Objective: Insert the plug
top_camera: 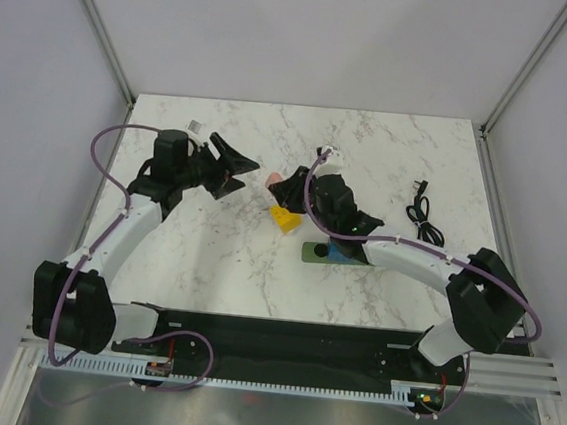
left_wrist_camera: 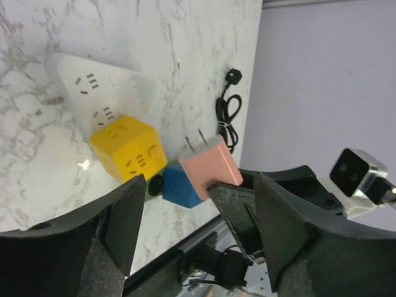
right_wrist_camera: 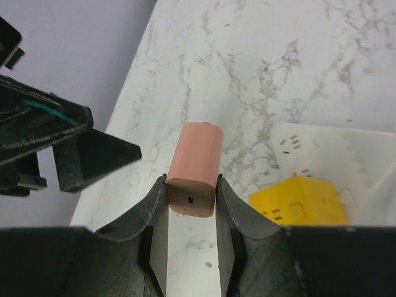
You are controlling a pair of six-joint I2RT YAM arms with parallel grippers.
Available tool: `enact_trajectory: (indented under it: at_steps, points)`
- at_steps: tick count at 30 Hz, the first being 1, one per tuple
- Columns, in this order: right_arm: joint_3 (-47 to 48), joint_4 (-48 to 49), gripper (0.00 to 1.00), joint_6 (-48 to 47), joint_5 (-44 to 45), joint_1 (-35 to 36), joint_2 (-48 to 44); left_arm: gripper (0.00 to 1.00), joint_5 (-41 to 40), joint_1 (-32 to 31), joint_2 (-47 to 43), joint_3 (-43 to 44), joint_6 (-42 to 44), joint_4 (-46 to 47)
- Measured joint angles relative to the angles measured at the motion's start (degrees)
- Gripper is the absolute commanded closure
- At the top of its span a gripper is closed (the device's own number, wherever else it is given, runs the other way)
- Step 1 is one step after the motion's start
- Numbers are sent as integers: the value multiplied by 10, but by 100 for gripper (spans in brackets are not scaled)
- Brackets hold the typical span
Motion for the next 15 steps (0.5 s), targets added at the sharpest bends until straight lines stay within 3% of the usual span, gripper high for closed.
enact_trajectory:
  at_steps: [8,12,15]
  points:
    - [-24,-134,100,-85,0,-24,-108,63,-44,12,155,92,122,-15]
    - [-17,-206,100,-127,-1,-25,-139,93,-66,13,238,139,164,-18]
    - [-16,-248,100,-148,-2,-26,-151,98,-74,13,286,163,177,-16]
